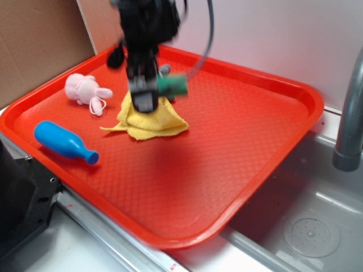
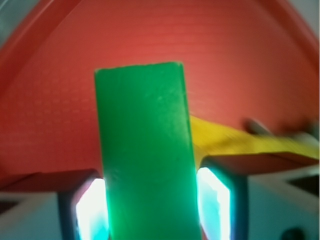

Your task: Grab the green block.

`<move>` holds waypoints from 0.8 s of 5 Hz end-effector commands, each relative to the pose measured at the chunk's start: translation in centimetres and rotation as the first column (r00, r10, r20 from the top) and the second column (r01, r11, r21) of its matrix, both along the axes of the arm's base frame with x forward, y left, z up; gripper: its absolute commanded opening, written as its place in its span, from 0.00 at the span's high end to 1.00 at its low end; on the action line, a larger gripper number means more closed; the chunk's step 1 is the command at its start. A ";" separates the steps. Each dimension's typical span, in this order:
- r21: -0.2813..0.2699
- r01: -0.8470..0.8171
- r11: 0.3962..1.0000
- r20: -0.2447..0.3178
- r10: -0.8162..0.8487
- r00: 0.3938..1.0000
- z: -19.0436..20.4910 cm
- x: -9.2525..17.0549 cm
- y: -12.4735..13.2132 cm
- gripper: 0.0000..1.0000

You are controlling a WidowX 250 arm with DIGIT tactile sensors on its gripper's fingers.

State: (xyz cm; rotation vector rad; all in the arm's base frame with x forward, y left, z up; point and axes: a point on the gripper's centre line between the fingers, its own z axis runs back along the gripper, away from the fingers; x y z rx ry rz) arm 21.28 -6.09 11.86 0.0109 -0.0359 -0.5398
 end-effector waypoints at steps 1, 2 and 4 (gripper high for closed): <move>-0.054 -0.455 0.889 0.048 0.458 0.888 6.5 -1.6 2.4 1.00; -0.069 -0.524 0.849 0.048 0.528 0.848 7.9 -2.2 3.7 1.00; -0.063 -0.495 0.867 0.022 0.497 0.867 7.3 -1.7 4.2 1.00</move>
